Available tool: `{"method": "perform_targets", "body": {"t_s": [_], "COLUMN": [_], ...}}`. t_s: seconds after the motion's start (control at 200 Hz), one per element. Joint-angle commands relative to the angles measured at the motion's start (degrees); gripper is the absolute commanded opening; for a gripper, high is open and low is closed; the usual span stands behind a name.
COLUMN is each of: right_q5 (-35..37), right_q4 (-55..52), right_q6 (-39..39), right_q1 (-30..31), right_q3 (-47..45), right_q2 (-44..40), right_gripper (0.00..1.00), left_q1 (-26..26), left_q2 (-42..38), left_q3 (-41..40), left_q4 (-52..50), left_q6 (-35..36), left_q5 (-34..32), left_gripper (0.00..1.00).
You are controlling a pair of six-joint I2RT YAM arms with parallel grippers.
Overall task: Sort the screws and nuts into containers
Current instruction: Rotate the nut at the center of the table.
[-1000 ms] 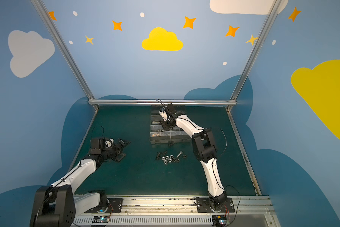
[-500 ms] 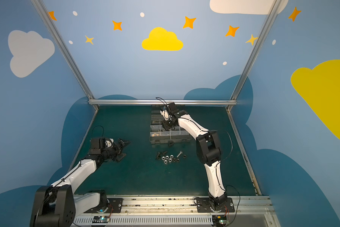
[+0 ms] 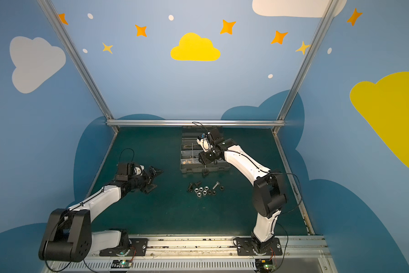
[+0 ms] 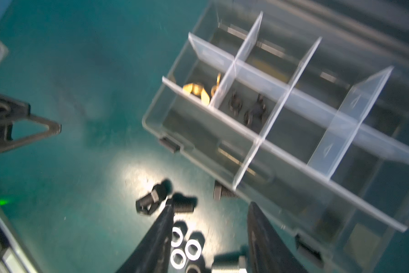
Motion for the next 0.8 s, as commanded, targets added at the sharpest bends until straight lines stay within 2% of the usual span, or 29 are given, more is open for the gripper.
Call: {"method": "perform_targets", "body": {"t_s": [0.0, 0.175, 0.32, 0.516, 0.796], "right_q5": [-3.6, -9.6, -11.2, -11.0, -11.3], "right_q4": [-1.8, 1.9, 4.6, 7.2, 6.6], "right_q6": [0.6, 0.2, -0.5, -0.1, -1.4], "right_q1": [0.8, 4.1, 8.9, 12.5, 14.3], "right_q3": [-3.4, -11.3, -15.0, -15.8, -12.9], "right_q2": [-2.8, -4.3, -3.0, 0.0, 5.5], "right_gripper": [0.49, 0.50, 0.50, 0.50, 0.50], "left_q1": [-1.3, -1.5, -1.5, -0.1, 2.8], "left_q2": [1.4, 2.1, 1.6, -0.5, -5.1], "left_q3": [1.6, 1.2, 0.8, -0.9, -2.8], "left_q4": [1.5, 2.9, 2.9, 2.4, -0.8], "left_q6": [0.7, -0.3, -0.6, -0.5, -0.3], "left_q5": [-0.3, -0.6, -0.2, 0.5, -0.7], "left_gripper": [1.00, 1.00, 1.00, 1.00, 1.00]}}
